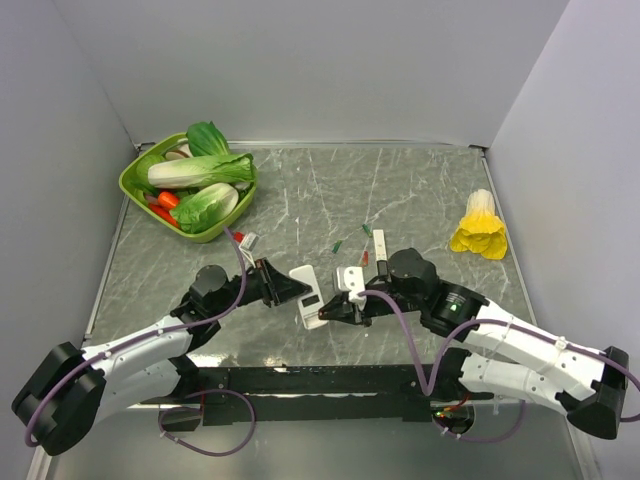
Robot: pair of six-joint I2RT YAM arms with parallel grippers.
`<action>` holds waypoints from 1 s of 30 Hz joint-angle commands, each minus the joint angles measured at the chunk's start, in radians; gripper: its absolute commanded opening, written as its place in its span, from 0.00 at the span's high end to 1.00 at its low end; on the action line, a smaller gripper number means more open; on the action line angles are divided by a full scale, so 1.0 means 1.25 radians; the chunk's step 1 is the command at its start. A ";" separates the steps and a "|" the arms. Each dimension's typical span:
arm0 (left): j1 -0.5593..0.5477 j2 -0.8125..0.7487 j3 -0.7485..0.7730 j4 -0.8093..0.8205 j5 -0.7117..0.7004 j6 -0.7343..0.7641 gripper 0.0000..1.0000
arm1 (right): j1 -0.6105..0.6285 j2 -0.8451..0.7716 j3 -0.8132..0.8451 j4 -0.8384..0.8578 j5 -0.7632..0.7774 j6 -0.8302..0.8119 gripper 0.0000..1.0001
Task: Load the batteries into the remote control
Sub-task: Load the battery into the remote control.
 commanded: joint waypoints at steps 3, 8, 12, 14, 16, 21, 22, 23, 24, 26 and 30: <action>0.002 -0.001 0.029 0.105 0.052 -0.021 0.98 | 0.036 0.044 0.034 -0.019 -0.009 -0.050 1.00; 0.002 0.003 0.033 0.094 0.052 -0.030 0.98 | 0.057 0.074 0.040 -0.005 -0.008 -0.057 1.00; 0.003 0.012 0.034 0.099 0.060 -0.042 0.98 | 0.064 0.094 0.051 -0.002 -0.006 -0.066 1.00; 0.001 0.012 0.035 0.096 0.060 -0.048 0.98 | 0.067 0.100 0.053 0.000 -0.005 -0.071 1.00; 0.002 0.010 0.039 0.090 0.061 -0.052 0.98 | 0.068 0.110 0.055 0.003 -0.004 -0.078 1.00; 0.002 0.001 0.056 0.052 0.072 -0.045 0.98 | 0.068 0.124 0.059 -0.005 0.008 -0.099 1.00; 0.002 -0.002 0.060 0.046 0.073 -0.041 0.98 | 0.068 0.124 0.060 -0.007 0.010 -0.103 1.00; 0.002 -0.003 0.064 0.038 0.075 -0.037 0.98 | 0.069 0.126 0.061 -0.007 0.010 -0.104 1.00; 0.002 -0.003 0.067 0.031 0.076 -0.032 0.98 | 0.068 0.127 0.061 -0.007 0.010 -0.108 1.00; 0.002 -0.003 0.073 0.018 0.079 -0.027 0.98 | 0.068 0.128 0.067 -0.012 0.005 -0.110 1.00; 0.002 -0.003 0.084 -0.004 0.088 -0.018 0.98 | 0.067 0.129 0.067 -0.017 0.003 -0.124 1.00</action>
